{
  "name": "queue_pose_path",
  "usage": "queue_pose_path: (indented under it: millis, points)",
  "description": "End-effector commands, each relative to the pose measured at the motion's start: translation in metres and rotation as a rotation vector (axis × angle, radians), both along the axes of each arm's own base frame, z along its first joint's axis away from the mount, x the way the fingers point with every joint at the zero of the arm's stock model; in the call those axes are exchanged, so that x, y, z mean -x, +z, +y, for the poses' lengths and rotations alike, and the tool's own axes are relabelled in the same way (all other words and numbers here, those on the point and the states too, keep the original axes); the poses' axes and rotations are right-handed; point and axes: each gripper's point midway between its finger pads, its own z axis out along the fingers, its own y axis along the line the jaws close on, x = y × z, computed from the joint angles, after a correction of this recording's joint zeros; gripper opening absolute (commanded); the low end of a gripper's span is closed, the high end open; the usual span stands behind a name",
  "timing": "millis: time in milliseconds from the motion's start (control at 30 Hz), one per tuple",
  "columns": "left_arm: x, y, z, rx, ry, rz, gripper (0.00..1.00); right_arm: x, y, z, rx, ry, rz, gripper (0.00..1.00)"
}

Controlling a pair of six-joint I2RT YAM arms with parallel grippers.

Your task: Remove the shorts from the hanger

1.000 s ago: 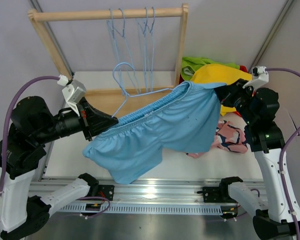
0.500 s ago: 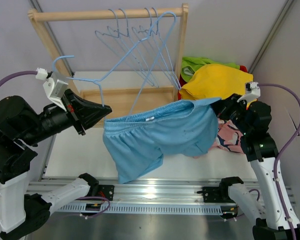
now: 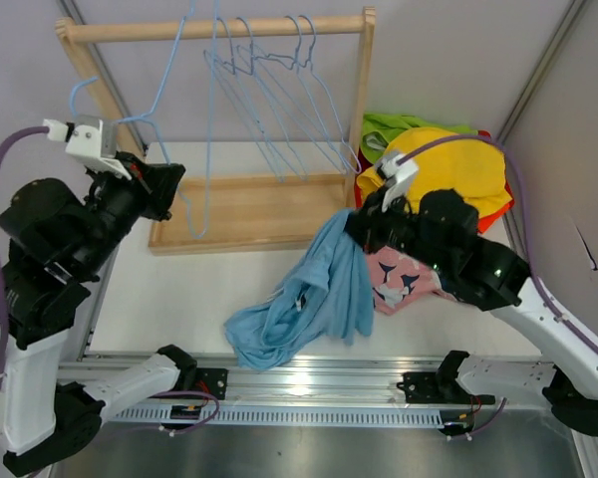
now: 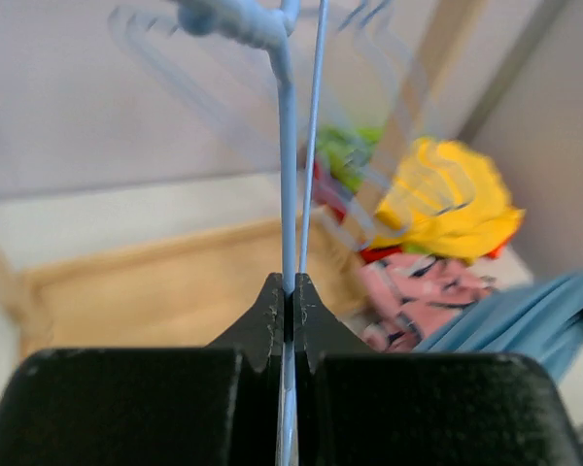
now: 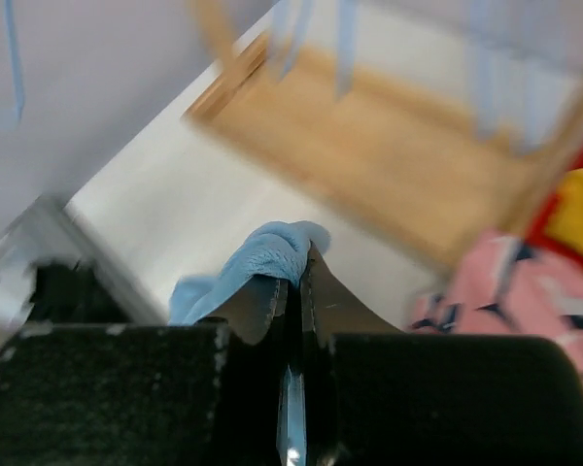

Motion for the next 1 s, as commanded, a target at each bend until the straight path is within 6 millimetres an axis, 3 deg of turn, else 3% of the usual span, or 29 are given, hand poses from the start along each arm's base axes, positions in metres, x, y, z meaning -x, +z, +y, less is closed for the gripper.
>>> queue_pose_path:
  millis: [0, 33, 67, 100, 133, 167, 200, 233, 267, 300, 367, 433, 467, 500, 567, 633, 700, 767, 800, 833, 900, 933, 967]
  points:
    - [0.007, -0.045, 0.051, -0.091, 0.230, 0.105, 0.00, -0.060, 0.108, -0.086, -0.064, -0.473, -0.267, 0.00]
    - [0.008, -0.057, 0.056, -0.109, 0.254, 0.135, 0.00, -0.070, 0.126, -0.100, -0.079, -0.536, -0.296, 0.00]
    - [0.017, -0.063, 0.062, -0.109, 0.259, 0.139, 0.00, -0.080, 0.170, -0.137, -0.144, -0.659, -0.364, 0.00]
    - [0.015, -0.081, 0.062, -0.141, 0.262, 0.178, 0.00, -0.102, 0.176, -0.145, -0.122, -0.725, -0.380, 0.00]
    - [0.017, -0.085, 0.065, -0.146, 0.272, 0.183, 0.00, -0.113, 0.191, -0.159, -0.133, -0.783, -0.405, 0.00]
    - [0.019, -0.090, 0.068, -0.156, 0.281, 0.191, 0.00, -0.112, 0.231, -0.196, -0.190, -0.886, -0.479, 0.00]
    - [0.016, -0.101, 0.067, -0.178, 0.285, 0.215, 0.00, -0.141, 0.229, -0.195, -0.155, -0.923, -0.473, 0.00]
    - [0.015, -0.105, 0.067, -0.183, 0.289, 0.224, 0.00, -0.150, 0.239, -0.205, -0.158, -0.966, -0.492, 0.00]
    - [0.014, -0.106, 0.064, -0.179, 0.275, 0.226, 0.00, -0.145, 0.270, -0.227, -0.210, -1.023, -0.558, 0.00]
    - [0.013, -0.111, 0.059, -0.175, 0.261, 0.239, 0.00, -0.178, 0.260, -0.224, -0.181, -1.044, -0.539, 0.00]
    - [0.008, -0.118, 0.051, -0.165, 0.235, 0.251, 0.00, -0.191, 0.277, -0.243, -0.186, -1.108, -0.598, 0.00]
    - [0.001, -0.126, 0.047, -0.173, 0.243, 0.265, 0.00, -0.228, 0.259, -0.248, -0.149, -1.152, -0.590, 0.00]
    - [-0.002, -0.130, 0.048, -0.180, 0.257, 0.270, 0.00, -0.238, 0.262, -0.253, -0.175, -1.171, -0.621, 0.00]
    - [-0.006, -0.132, 0.051, -0.188, 0.284, 0.274, 0.00, -0.262, 0.237, -0.262, -0.133, -1.197, -0.589, 0.00]
    - [-0.016, -0.142, 0.050, -0.211, 0.306, 0.290, 0.00, -0.297, 0.207, -0.265, -0.148, -1.188, -0.550, 0.00]
    - [-0.029, -0.149, 0.049, -0.217, 0.325, 0.304, 0.00, -0.344, 0.141, -0.273, -0.103, -1.193, -0.423, 0.00]
    - [-0.040, -0.157, 0.053, -0.217, 0.342, 0.331, 0.00, -0.371, 0.089, -0.277, -0.052, -1.192, -0.310, 0.04]
    - [-0.052, -0.156, 0.056, -0.205, 0.350, 0.336, 0.00, -0.395, 0.011, -0.279, 0.020, -1.176, -0.094, 0.72]
    - [-0.057, -0.153, 0.063, -0.181, 0.362, 0.331, 0.00, -0.397, -0.010, -0.279, 0.033, -1.167, -0.027, 0.92]
    - [-0.064, -0.154, 0.066, -0.184, 0.371, 0.339, 0.00, -0.393, -0.046, -0.279, 0.083, -1.168, 0.082, 0.99]
    - [-0.072, -0.142, 0.076, -0.167, 0.401, 0.325, 0.00, -0.382, -0.070, -0.275, 0.064, -1.182, 0.155, 0.99]
    - [-0.076, -0.139, 0.076, -0.165, 0.396, 0.323, 0.00, -0.379, -0.068, -0.271, 0.025, -1.179, 0.128, 0.99]
    - [-0.086, -0.135, 0.075, -0.165, 0.398, 0.328, 0.00, -0.364, -0.118, -0.264, 0.069, -1.165, 0.204, 0.99]
